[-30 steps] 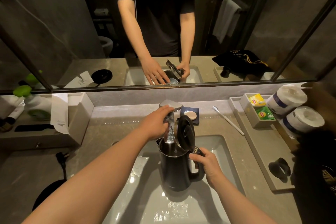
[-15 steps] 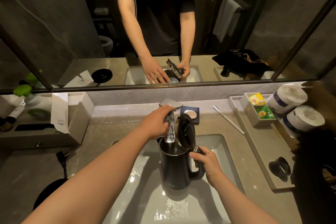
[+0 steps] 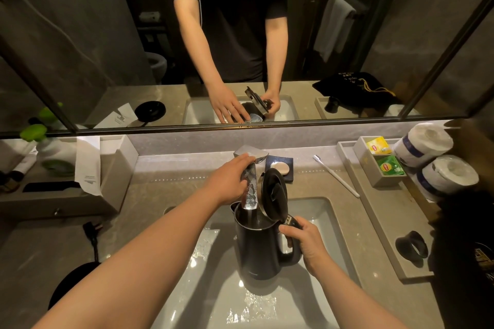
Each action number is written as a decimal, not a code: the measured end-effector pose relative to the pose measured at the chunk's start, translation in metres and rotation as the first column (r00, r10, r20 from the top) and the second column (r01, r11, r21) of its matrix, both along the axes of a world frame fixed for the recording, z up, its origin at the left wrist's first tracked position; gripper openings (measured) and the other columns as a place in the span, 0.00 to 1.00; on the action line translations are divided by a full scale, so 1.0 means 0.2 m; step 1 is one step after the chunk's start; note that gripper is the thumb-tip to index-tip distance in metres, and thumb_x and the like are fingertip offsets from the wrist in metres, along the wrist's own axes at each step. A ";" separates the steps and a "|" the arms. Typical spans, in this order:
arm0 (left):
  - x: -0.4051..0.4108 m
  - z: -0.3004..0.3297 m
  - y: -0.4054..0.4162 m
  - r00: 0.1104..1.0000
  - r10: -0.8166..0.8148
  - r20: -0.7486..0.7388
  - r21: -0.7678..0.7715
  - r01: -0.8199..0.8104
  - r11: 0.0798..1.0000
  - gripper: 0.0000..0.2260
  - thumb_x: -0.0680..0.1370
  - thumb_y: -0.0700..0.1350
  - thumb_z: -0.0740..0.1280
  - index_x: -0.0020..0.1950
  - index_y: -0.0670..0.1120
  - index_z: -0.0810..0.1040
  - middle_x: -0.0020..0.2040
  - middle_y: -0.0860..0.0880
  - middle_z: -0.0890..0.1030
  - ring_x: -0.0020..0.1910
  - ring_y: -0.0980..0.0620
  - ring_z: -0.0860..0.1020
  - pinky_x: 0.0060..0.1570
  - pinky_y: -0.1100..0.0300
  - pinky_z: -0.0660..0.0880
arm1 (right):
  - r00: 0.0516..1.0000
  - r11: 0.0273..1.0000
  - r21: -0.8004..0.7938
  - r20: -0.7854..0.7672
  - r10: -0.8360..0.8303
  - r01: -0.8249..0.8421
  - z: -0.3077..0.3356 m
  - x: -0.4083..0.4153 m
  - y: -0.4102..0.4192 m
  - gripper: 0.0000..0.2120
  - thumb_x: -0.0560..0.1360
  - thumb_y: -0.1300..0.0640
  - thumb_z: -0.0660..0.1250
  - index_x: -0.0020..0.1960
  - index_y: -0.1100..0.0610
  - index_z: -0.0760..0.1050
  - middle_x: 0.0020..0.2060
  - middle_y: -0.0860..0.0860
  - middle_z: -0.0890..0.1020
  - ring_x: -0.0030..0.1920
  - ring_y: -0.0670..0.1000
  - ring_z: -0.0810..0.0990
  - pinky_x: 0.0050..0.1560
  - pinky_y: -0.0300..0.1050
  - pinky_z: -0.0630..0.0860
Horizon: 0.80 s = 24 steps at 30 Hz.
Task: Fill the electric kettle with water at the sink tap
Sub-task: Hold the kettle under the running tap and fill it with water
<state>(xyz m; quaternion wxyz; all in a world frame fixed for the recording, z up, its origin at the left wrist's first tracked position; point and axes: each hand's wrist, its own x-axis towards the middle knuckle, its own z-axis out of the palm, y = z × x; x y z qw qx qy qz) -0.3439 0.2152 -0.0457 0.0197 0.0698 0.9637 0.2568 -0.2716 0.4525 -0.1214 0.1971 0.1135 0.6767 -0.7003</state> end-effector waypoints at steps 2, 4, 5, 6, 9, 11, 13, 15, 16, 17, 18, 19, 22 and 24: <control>0.00 0.00 0.00 1.000 -0.002 0.001 0.002 0.002 1.000 0.28 0.75 0.42 0.64 0.73 0.56 0.62 0.76 0.51 0.63 0.70 0.48 0.66 0.65 0.52 0.67 | 1.000 1.000 0.003 0.001 0.003 -0.003 0.00 0.00 0.00 0.09 0.61 0.56 0.77 0.35 0.57 0.78 0.25 0.47 0.80 0.26 0.44 0.79 0.32 0.42 0.75; 0.00 0.01 0.00 1.000 -0.007 0.001 0.006 0.007 1.000 0.28 0.75 0.42 0.65 0.73 0.56 0.62 0.76 0.51 0.63 0.70 0.48 0.67 0.64 0.52 0.67 | 1.000 1.000 0.008 0.003 0.004 -0.004 -0.01 0.00 0.00 0.09 0.61 0.56 0.77 0.35 0.57 0.78 0.25 0.48 0.80 0.26 0.44 0.79 0.32 0.42 0.75; 0.00 0.01 0.00 1.000 -0.008 0.001 0.009 0.008 1.000 0.28 0.75 0.42 0.65 0.73 0.56 0.62 0.76 0.51 0.63 0.70 0.48 0.67 0.64 0.52 0.68 | 1.000 1.000 0.012 0.004 0.004 -0.004 -0.01 0.00 0.00 0.09 0.61 0.56 0.77 0.36 0.57 0.78 0.25 0.48 0.80 0.26 0.44 0.79 0.32 0.42 0.75; 0.00 0.01 0.00 1.000 -0.008 0.000 0.010 0.008 1.000 0.28 0.74 0.42 0.65 0.73 0.56 0.62 0.76 0.51 0.63 0.70 0.48 0.67 0.65 0.52 0.67 | 1.000 1.000 0.015 0.005 0.004 -0.004 -0.02 0.00 0.00 0.09 0.61 0.56 0.77 0.36 0.57 0.78 0.25 0.47 0.80 0.26 0.43 0.79 0.32 0.42 0.75; 0.01 0.01 0.01 1.000 -0.010 -0.001 0.007 0.010 1.000 0.29 0.74 0.41 0.65 0.73 0.55 0.62 0.76 0.51 0.63 0.70 0.47 0.67 0.64 0.52 0.67 | 1.000 1.000 0.021 0.007 0.005 -0.005 -0.02 0.00 0.01 0.08 0.62 0.55 0.77 0.35 0.55 0.78 0.25 0.47 0.80 0.26 0.43 0.79 0.32 0.41 0.75; 0.01 0.01 0.01 1.000 -0.020 0.002 0.002 0.020 1.000 0.30 0.74 0.41 0.65 0.74 0.55 0.61 0.76 0.50 0.62 0.70 0.47 0.66 0.64 0.52 0.67 | 1.000 1.000 0.024 0.007 0.007 -0.007 -0.02 0.00 0.01 0.09 0.61 0.55 0.77 0.35 0.56 0.78 0.25 0.47 0.80 0.26 0.43 0.79 0.32 0.41 0.75; 0.01 0.01 0.01 1.000 -0.021 0.007 -0.002 0.021 1.000 0.30 0.74 0.41 0.65 0.74 0.55 0.60 0.76 0.50 0.61 0.71 0.47 0.65 0.65 0.53 0.66 | 1.000 0.999 0.035 0.005 0.010 -0.010 -0.03 0.00 0.01 0.11 0.61 0.54 0.77 0.37 0.58 0.78 0.25 0.47 0.80 0.26 0.43 0.79 0.32 0.42 0.75; 0.01 0.01 0.01 1.000 -0.019 0.008 -0.005 0.019 1.000 0.30 0.74 0.41 0.65 0.74 0.55 0.60 0.76 0.50 0.61 0.71 0.47 0.65 0.65 0.53 0.65 | 1.000 0.999 0.047 0.002 0.013 -0.013 -0.03 0.00 0.01 0.11 0.61 0.54 0.77 0.38 0.59 0.78 0.26 0.48 0.81 0.26 0.43 0.79 0.33 0.43 0.76; 0.01 0.01 0.01 1.000 -0.018 0.009 -0.006 0.018 1.000 0.30 0.74 0.41 0.65 0.74 0.55 0.60 0.76 0.50 0.61 0.71 0.47 0.65 0.65 0.53 0.65 | 1.000 0.999 0.049 0.000 0.012 -0.012 -0.03 0.00 0.01 0.11 0.61 0.54 0.77 0.37 0.58 0.79 0.26 0.47 0.81 0.27 0.43 0.79 0.34 0.43 0.76; 0.02 0.01 0.01 1.000 -0.017 0.009 -0.007 0.018 1.000 0.30 0.74 0.41 0.66 0.74 0.55 0.60 0.77 0.50 0.61 0.71 0.47 0.65 0.65 0.53 0.66 | 1.000 0.999 0.050 -0.002 0.012 -0.012 -0.03 0.00 0.01 0.10 0.62 0.54 0.77 0.37 0.58 0.79 0.26 0.47 0.81 0.27 0.43 0.79 0.33 0.43 0.76; 0.02 0.02 0.01 1.000 -0.017 0.009 -0.008 0.017 1.000 0.30 0.74 0.41 0.66 0.74 0.55 0.60 0.77 0.50 0.60 0.71 0.47 0.65 0.64 0.53 0.66 | 1.000 0.999 0.049 -0.004 0.012 -0.012 -0.03 0.00 0.01 0.10 0.62 0.54 0.77 0.37 0.57 0.79 0.26 0.47 0.81 0.27 0.43 0.79 0.33 0.43 0.76; 0.02 0.02 0.01 1.000 -0.017 0.009 -0.008 0.017 1.000 0.30 0.74 0.41 0.66 0.74 0.55 0.60 0.77 0.50 0.60 0.71 0.47 0.65 0.64 0.53 0.66 | 1.000 0.999 0.047 -0.006 0.013 -0.013 -0.03 0.00 0.01 0.09 0.62 0.54 0.77 0.37 0.57 0.79 0.26 0.47 0.81 0.27 0.43 0.80 0.33 0.42 0.76; 0.02 0.02 0.02 1.000 -0.017 0.015 -0.010 0.017 1.000 0.30 0.74 0.41 0.65 0.74 0.54 0.60 0.77 0.51 0.60 0.71 0.47 0.65 0.64 0.53 0.67 | 1.000 0.999 0.043 -0.006 0.011 -0.011 -0.03 0.00 0.01 0.09 0.62 0.54 0.77 0.37 0.57 0.79 0.26 0.47 0.81 0.27 0.43 0.80 0.33 0.42 0.76; 0.02 0.02 0.01 1.000 -0.015 0.022 -0.006 0.015 1.000 0.31 0.74 0.41 0.65 0.75 0.54 0.59 0.77 0.50 0.60 0.71 0.47 0.64 0.65 0.52 0.65 | 1.000 0.999 0.038 -0.002 0.009 -0.009 -0.03 0.00 0.01 0.09 0.61 0.54 0.77 0.35 0.56 0.79 0.25 0.47 0.80 0.27 0.43 0.79 0.33 0.43 0.75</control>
